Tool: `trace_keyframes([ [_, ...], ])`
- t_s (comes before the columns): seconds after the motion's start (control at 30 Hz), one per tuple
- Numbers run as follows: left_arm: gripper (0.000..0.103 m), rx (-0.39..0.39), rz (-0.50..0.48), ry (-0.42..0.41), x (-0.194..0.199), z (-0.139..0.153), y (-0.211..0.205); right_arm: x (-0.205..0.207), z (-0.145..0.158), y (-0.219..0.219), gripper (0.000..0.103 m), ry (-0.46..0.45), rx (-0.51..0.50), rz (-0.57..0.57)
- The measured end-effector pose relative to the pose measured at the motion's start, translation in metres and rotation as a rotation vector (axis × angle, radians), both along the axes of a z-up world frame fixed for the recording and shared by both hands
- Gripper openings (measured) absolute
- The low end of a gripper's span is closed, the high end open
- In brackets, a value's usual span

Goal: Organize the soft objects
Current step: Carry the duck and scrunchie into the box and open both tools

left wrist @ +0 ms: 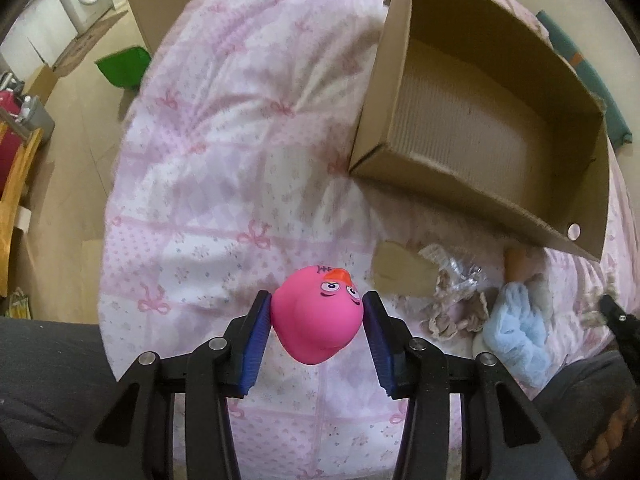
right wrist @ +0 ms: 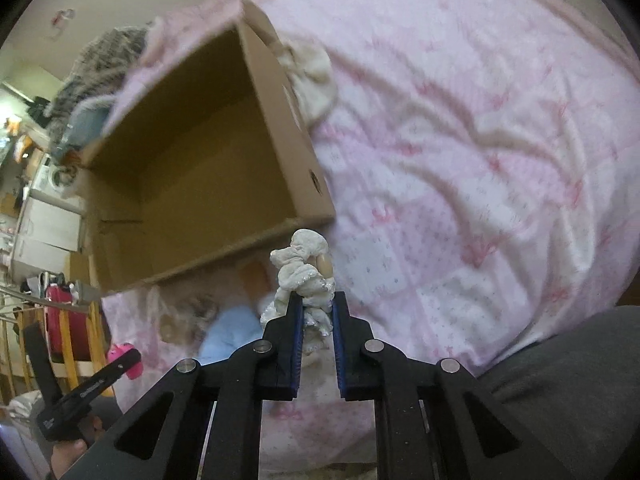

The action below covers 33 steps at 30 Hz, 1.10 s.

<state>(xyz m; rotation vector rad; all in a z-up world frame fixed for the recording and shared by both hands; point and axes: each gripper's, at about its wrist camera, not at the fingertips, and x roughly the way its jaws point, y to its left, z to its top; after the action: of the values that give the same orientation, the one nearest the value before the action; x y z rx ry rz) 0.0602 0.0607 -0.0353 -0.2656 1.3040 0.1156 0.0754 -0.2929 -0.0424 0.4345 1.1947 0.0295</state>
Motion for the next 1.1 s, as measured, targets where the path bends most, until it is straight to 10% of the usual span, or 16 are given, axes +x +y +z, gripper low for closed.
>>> trace_keyframes([
  [0.37,0.042,0.078,0.009,-0.191,0.002,0.035,-0.009,-0.03,0.075,-0.005,0.015,-0.333,0.027,0.072],
  [1.1,0.042,0.114,-0.132,-0.425,0.084,0.109,-0.055,0.037,0.097,0.033,0.015,-0.462,0.08,0.161],
])
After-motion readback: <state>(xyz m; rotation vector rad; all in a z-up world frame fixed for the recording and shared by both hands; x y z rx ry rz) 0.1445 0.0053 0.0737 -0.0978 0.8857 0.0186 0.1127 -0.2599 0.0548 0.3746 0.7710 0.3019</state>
